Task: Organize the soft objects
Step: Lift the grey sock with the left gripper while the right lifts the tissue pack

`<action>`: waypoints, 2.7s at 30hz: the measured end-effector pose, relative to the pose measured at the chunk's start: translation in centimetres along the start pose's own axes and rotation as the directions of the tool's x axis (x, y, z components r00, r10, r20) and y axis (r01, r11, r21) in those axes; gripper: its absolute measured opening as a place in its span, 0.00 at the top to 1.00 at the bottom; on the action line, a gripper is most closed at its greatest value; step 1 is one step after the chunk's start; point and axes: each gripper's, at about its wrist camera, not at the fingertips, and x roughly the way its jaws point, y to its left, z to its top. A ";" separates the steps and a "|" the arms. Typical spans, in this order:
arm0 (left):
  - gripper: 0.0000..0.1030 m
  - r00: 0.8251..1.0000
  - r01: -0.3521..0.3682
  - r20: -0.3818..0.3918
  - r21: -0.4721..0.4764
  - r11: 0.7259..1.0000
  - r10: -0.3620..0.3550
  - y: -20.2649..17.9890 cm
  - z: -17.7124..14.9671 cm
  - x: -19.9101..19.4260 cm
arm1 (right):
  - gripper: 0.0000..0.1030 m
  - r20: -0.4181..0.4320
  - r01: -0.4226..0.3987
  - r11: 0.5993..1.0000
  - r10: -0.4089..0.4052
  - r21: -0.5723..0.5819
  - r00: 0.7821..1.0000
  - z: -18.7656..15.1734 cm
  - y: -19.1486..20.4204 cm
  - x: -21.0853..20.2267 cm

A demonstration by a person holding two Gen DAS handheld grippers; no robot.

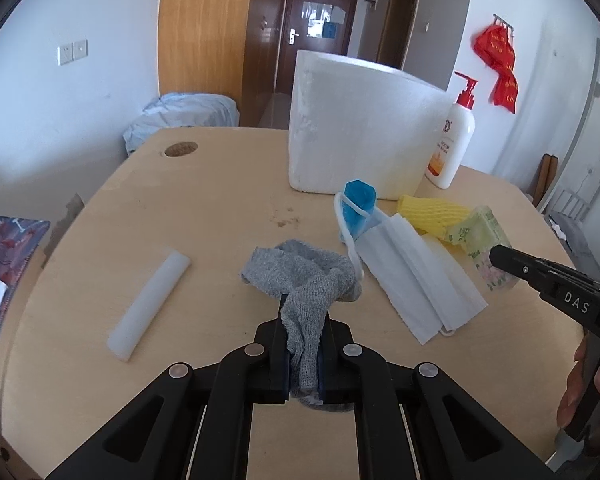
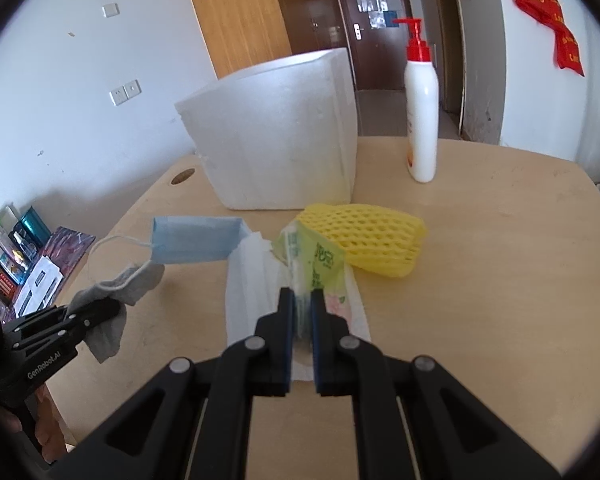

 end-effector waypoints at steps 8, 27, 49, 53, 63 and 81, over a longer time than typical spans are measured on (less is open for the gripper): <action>0.91 1.000 -0.009 0.025 0.014 1.000 0.009 -0.6 -1.4 -2.2 | 0.90 0.020 -0.019 1.000 0.019 0.004 1.000 -1.1 0.7 -1.8; 0.91 0.985 0.013 0.168 0.062 0.998 -0.024 -2.6 -5.4 -9.8 | 0.90 0.137 -0.007 1.000 0.005 0.013 0.991 -6.2 3.3 -8.6; 0.91 0.947 0.025 0.316 0.120 0.992 -0.062 -4.4 -9.6 -16.8 | 0.90 0.287 0.025 1.000 -0.020 -0.014 0.958 -10.2 6.1 -15.6; 0.91 0.930 0.022 0.362 0.137 0.990 -0.071 -4.9 -9.8 -18.4 | 0.90 0.337 0.026 0.999 -0.016 -0.026 0.941 -10.3 6.8 -17.1; 0.91 0.862 0.006 0.500 0.151 0.989 -0.081 -5.6 -9.0 -22.5 | 0.90 0.476 0.065 0.995 -0.023 -0.073 0.879 -9.4 8.7 -20.6; 0.91 0.834 -0.019 0.548 0.140 0.990 -0.061 -6.3 -8.3 -23.6 | 0.90 0.529 0.065 0.994 -0.007 -0.090 0.849 -9.2 9.4 -21.5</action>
